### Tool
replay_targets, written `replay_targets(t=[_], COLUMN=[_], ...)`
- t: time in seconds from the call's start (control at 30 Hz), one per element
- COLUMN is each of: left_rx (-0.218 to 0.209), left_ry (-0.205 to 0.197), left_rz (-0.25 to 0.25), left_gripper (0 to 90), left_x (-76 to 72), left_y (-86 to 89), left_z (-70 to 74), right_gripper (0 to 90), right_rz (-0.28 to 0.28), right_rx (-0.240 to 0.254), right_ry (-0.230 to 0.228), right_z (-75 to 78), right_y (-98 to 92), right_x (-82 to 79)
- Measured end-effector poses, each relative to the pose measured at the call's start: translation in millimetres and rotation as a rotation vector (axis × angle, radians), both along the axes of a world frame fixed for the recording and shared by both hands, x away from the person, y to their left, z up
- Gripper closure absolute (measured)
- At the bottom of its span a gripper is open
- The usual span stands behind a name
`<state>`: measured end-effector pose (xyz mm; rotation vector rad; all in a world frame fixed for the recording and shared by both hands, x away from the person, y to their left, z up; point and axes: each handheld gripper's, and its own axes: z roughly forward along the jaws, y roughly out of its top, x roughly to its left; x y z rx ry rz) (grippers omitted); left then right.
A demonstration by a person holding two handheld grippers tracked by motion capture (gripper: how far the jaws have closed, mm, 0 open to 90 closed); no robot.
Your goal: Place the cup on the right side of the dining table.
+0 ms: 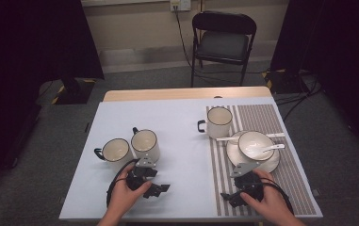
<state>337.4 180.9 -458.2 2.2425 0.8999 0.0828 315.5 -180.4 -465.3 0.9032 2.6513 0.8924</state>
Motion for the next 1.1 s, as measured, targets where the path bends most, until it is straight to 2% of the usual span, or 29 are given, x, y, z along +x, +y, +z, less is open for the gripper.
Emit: replay_targets(t=[0.33, 0.9, 1.1], left_rx=[0.002, 0.005, 0.008], left_ry=[0.000, -0.001, 0.000], left_rz=[0.005, 0.005, 0.007], left_gripper=[21.9, 21.9, 21.9], left_x=[-3.0, -7.2, -7.5], left_y=[7.5, 12.7, 17.6], left_z=[1.9, 1.6, 2.8], right_gripper=[12.2, 12.2, 12.2], right_rz=[-0.010, -0.009, -0.008], right_rx=[0.074, 0.129, 0.129], right_ry=[-0.055, -0.100, -0.101], right_z=[-7.3, -13.3, -13.4], right_y=[-6.6, -12.1, -12.2], right_x=[-7.1, -11.3, -11.3])
